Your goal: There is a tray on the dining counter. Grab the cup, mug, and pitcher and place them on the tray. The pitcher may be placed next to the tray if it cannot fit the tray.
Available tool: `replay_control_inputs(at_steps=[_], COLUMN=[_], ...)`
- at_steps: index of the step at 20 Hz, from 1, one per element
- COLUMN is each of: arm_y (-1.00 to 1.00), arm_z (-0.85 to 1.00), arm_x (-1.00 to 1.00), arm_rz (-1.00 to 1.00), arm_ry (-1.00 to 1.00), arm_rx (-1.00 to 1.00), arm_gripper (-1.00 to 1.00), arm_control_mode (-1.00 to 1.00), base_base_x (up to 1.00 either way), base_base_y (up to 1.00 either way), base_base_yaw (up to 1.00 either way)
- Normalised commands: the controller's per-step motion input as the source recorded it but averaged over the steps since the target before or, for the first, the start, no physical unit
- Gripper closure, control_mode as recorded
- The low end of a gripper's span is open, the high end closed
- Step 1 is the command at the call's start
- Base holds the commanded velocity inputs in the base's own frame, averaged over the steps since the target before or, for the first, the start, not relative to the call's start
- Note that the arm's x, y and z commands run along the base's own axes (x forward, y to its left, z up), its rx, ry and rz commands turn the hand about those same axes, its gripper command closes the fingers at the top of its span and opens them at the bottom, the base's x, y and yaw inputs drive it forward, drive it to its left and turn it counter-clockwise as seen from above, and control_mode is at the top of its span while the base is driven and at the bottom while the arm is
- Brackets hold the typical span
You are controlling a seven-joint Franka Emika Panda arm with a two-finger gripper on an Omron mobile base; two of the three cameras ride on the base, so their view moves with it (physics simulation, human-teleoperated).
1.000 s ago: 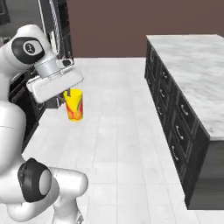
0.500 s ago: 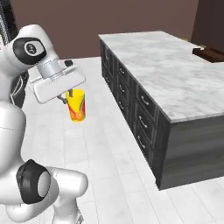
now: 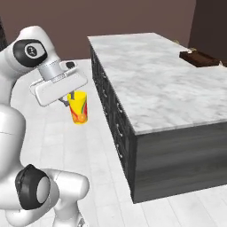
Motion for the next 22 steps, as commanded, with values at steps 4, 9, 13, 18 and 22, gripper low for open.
replay_control_inputs(at_steps=[4,9,13,18,22], arm_y=[0.0,0.0,0.0,0.0,0.0], arm_z=[0.0,0.0,0.0,0.0,0.0], arm_x=[0.0,0.0,0.0,0.0,0.0], arm_rz=[0.0,0.0,0.0,0.0,0.0], arm_ry=[0.0,0.0,0.0,0.0,0.0], arm_rx=[0.0,0.0,0.0,0.0,0.0], arm_gripper=[1.0,1.0,1.0,1.0,1.0], arm_control_mode=[1.0,1.0,1.0,1.0,1.0], base_base_x=[0.88,0.92,0.93,0.78,0.71], base_base_y=[-0.99,-0.95,-0.88,-0.95,-1.0], base_base_yaw=[0.08,0.04,0.01,0.0,0.02])
